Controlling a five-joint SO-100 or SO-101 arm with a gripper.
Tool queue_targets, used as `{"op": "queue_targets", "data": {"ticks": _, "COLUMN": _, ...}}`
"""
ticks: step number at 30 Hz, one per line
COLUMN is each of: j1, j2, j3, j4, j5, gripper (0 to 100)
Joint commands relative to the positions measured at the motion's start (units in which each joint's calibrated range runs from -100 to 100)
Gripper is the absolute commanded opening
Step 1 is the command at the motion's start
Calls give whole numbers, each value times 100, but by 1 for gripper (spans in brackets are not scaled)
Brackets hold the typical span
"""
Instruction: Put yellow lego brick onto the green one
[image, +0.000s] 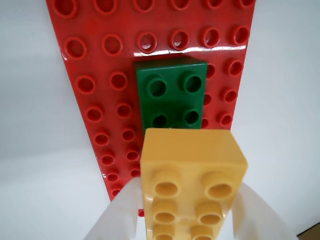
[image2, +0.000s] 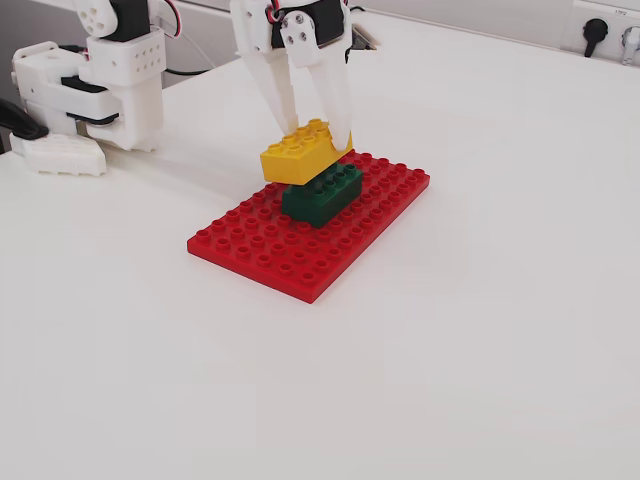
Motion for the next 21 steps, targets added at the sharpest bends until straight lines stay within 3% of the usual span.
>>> {"op": "queue_targets", "data": {"ticks": 1, "j1": -129, "j2": -25, "j3": -41, "j4": -46, "j5": -2, "gripper": 12}}
{"op": "queue_targets", "data": {"ticks": 21, "j1": -364, "j2": -8, "j3": 95, "j4": -115, "j5": 9, "gripper": 12}}
